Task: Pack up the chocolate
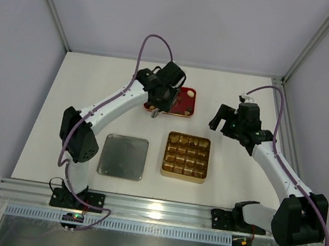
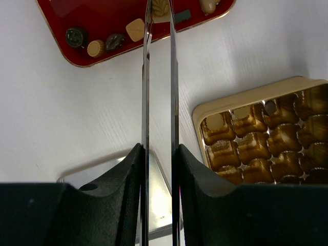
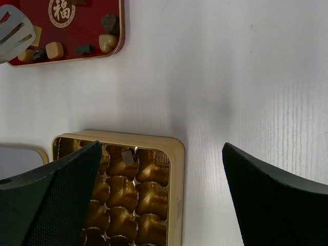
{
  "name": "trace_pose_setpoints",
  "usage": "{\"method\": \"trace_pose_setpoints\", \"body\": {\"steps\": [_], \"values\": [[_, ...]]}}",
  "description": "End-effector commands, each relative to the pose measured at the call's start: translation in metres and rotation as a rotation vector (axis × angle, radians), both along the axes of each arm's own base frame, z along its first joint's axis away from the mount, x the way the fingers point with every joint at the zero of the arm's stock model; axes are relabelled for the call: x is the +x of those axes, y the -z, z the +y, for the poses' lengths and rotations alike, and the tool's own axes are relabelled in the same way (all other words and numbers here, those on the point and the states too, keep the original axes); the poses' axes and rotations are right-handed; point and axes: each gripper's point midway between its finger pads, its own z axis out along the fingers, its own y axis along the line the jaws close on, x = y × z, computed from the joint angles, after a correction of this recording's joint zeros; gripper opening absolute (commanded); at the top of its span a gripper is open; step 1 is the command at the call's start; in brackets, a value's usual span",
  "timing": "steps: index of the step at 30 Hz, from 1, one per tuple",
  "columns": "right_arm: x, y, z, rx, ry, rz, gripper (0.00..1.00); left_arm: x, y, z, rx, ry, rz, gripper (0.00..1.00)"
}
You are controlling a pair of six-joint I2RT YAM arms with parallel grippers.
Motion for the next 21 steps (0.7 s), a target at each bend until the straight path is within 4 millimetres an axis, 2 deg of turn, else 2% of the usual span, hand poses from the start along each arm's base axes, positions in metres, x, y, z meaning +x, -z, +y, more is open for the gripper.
{"method": "trace_pose_setpoints", "body": {"steps": [1,7,14,21], "values": [[0.009,-0.02,-0.002,0.007,0.027,-0.07,1.0,-0.021,-0.033,-0.01,-0.068,0.041,-0.044,0.31],[0.009,-0.032,-0.015,-0.022,0.089,-0.101,1.0,-0.054,-0.042,-0.036,-0.093,0.107,-0.048,0.31],[0.001,-0.041,-0.037,-0.054,0.183,-0.102,1.0,-0.089,-0.043,-0.067,-0.115,0.182,-0.038,0.31],[-0.007,-0.041,-0.063,-0.05,0.271,-0.09,1.0,-0.117,-0.029,-0.096,-0.126,0.249,-0.004,0.32]]}}
